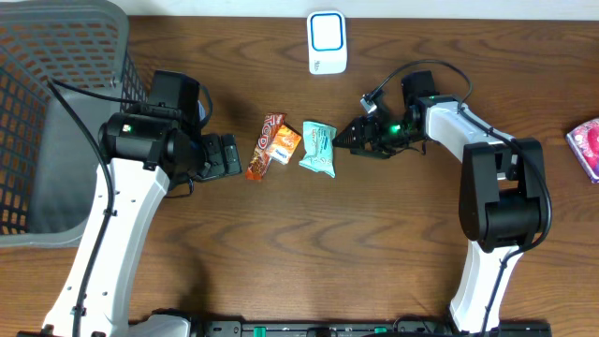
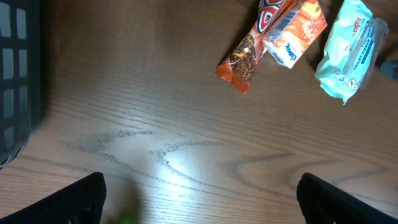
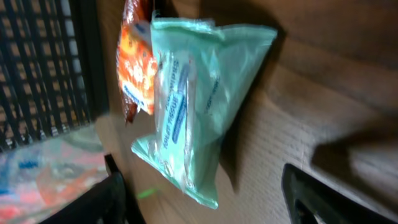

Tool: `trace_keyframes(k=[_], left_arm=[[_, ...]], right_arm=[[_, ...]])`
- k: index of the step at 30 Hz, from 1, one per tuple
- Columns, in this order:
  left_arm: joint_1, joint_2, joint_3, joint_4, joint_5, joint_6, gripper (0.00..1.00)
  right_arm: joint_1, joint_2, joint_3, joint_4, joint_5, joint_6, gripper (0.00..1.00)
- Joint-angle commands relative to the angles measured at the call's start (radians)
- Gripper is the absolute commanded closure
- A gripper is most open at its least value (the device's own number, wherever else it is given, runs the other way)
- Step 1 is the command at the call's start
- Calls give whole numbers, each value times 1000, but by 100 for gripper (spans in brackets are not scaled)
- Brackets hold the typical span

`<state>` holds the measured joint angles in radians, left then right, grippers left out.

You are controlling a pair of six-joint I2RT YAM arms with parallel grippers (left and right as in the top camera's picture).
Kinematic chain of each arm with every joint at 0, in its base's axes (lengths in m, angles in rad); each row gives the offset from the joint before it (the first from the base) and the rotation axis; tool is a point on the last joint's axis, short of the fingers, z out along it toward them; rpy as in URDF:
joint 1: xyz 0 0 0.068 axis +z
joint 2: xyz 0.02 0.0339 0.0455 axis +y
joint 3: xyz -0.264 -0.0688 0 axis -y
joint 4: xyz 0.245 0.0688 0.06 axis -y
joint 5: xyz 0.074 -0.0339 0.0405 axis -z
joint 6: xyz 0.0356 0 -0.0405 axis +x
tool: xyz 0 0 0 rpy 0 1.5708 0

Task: Scan the item barcode
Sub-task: 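Move the right gripper left and grasp the mint-green soft wipes, then lift the wipes and hold them in front of the scanner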

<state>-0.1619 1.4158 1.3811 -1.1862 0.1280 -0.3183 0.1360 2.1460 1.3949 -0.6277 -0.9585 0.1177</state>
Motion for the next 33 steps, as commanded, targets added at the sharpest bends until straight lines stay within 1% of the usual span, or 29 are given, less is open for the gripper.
trace_keyframes(k=[1, 3, 4, 5, 7, 10, 11, 13, 15, 18, 22, 26, 29, 33], left_arm=[[-1, 4, 3, -5, -6, -13, 2], [-1, 4, 3, -5, -6, -13, 2], [-1, 4, 3, -5, -6, -13, 2], [-1, 4, 3, -5, -6, -13, 2], [-1, 4, 3, -5, -6, -13, 2], [-1, 4, 3, -6, -6, -13, 2], [-1, 4, 3, -5, -6, -13, 2], [-1, 4, 3, -5, -6, -13, 2], [-1, 4, 3, -5, -6, -13, 2], [-1, 4, 3, -6, -6, -13, 2], [-1, 4, 3, -5, -6, -13, 2], [-1, 4, 3, -6, -6, -13, 2], [-1, 4, 3, -5, -6, -13, 2], [-1, 4, 3, -5, -6, -13, 2]], right_arm=[[14, 13, -11, 26, -34, 32, 26], [28, 13, -19, 68, -33, 74, 23], [35, 14, -23, 85, -24, 104, 21], [42, 14, -27, 98, -5, 143, 18], [59, 14, -39, 124, 56, 220, 16], [84, 14, -59, 169, 108, 283, 16], [92, 14, -66, 183, 117, 299, 18], [102, 14, -72, 188, 139, 320, 24], [107, 14, -75, 190, 163, 325, 28], [115, 16, -75, 200, 175, 360, 43], [126, 16, -75, 215, 183, 365, 44], [147, 16, -75, 229, 235, 369, 45], [172, 17, -76, 243, 302, 404, 46], [192, 17, -76, 252, 334, 413, 60]])
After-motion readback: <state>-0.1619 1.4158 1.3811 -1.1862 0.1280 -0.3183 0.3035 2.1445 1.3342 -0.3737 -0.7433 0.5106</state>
